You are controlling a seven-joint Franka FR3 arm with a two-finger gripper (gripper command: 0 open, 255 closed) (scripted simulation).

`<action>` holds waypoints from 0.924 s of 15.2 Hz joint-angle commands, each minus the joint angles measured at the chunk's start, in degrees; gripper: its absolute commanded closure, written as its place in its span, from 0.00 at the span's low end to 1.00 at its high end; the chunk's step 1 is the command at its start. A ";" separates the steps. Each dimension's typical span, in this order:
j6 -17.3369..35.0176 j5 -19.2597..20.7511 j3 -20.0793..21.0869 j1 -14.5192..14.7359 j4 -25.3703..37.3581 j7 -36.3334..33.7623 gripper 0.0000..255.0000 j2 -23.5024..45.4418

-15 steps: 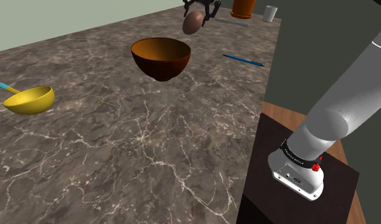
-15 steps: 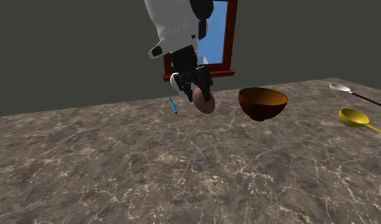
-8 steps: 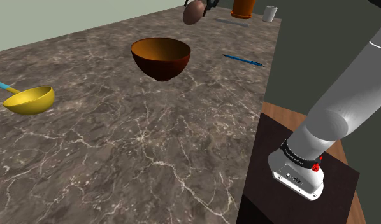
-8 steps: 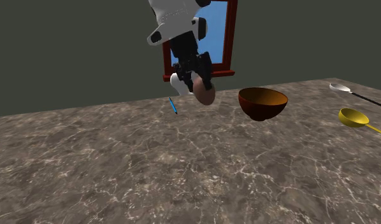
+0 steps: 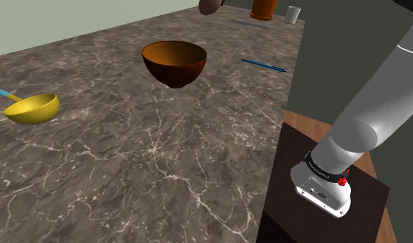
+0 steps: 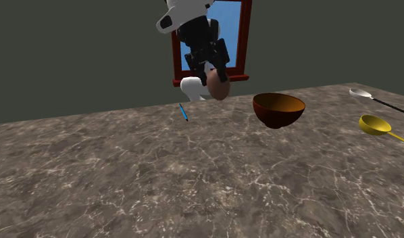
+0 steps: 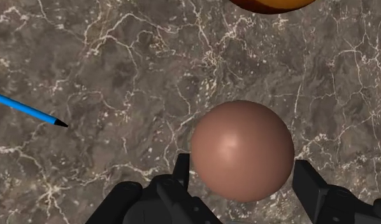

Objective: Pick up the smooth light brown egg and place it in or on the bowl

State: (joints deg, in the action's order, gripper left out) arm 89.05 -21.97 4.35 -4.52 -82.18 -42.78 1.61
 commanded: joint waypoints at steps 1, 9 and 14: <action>0.81 0.07 0.93 0.99 -1.66 -1.73 1.00 -1.58; 6.19 0.21 6.39 5.83 -9.80 -10.68 1.00 -8.06; 9.07 0.45 10.35 8.66 -12.31 -16.85 1.00 -10.12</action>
State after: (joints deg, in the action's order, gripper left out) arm 97.31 -21.63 13.76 3.48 -93.99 -58.16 -8.25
